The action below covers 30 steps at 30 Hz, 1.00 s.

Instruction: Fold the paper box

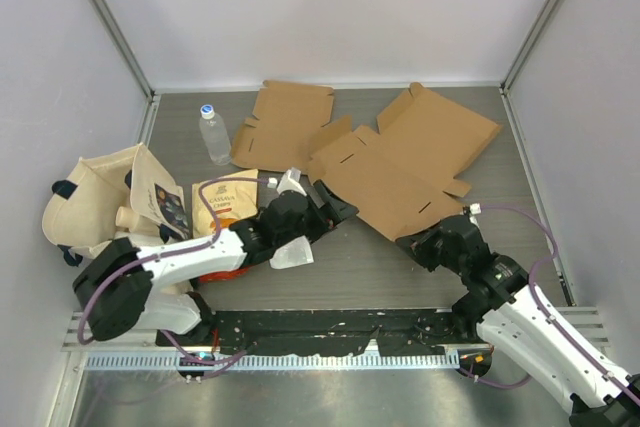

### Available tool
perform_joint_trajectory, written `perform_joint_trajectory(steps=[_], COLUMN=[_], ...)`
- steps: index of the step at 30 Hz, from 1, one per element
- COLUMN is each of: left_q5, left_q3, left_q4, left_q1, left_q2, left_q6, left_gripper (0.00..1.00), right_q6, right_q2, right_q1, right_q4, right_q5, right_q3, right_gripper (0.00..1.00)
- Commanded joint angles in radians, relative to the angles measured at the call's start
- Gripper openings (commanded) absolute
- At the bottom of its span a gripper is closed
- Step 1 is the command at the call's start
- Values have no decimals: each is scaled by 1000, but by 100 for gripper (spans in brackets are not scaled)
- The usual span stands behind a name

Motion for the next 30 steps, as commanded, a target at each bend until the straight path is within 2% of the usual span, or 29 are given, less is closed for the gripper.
perform_joint_trajectory(steps=[1, 5, 10, 14, 15, 18, 20, 21, 22, 23, 24, 26, 27, 30], left_q5=[-52, -60, -93, -124, -127, -113, -80, -67, -57, -38, -6, 19, 26, 13], left_q3=[34, 57, 70, 114, 132, 163, 198, 214, 229, 261, 278, 336, 361, 422], left_q4=[225, 237, 342, 336, 318, 266, 215, 140, 95, 48, -39, -206, -271, -442], left_q1=[-10, -8, -10, -11, -10, -10, -10, -10, -8, -7, -4, 15, 21, 38], left_q2=[101, 194, 279, 304, 307, 300, 271, 258, 248, 238, 215, 192, 169, 107], left_q6=[-149, -209, -207, -74, -51, 68, 143, 226, 275, 323, 428, 536, 651, 823], left_gripper=[89, 86, 71, 47, 33, 13, 8, 5, 4, 4, 3, 2, 2, 1], right_q6=[102, 119, 107, 61, 43, -106, -215, -334, -403, -463, -569, -664, -753, -881], right_q2=[-56, -94, -96, -101, -99, -64, -30, 9, 33, 57, 121, 186, 215, 367], right_q1=[-1, -1, -1, -1, -1, -2, -1, -1, -1, -1, -1, -1, -1, -1], right_q4=[99, 96, 96, 93, 91, 64, -2, -66, -100, -137, -204, -243, -258, -246], right_q5=[-23, -35, -58, -101, -103, -116, -92, -77, -36, -21, 0, -4, -20, -96], right_q3=[-15, -27, -38, -42, -33, 38, 118, 213, 270, 325, 437, 535, 616, 774], right_gripper=[1, 1, 1, 1, 1, 14, 20, 34, 42, 44, 55, 69, 70, 71])
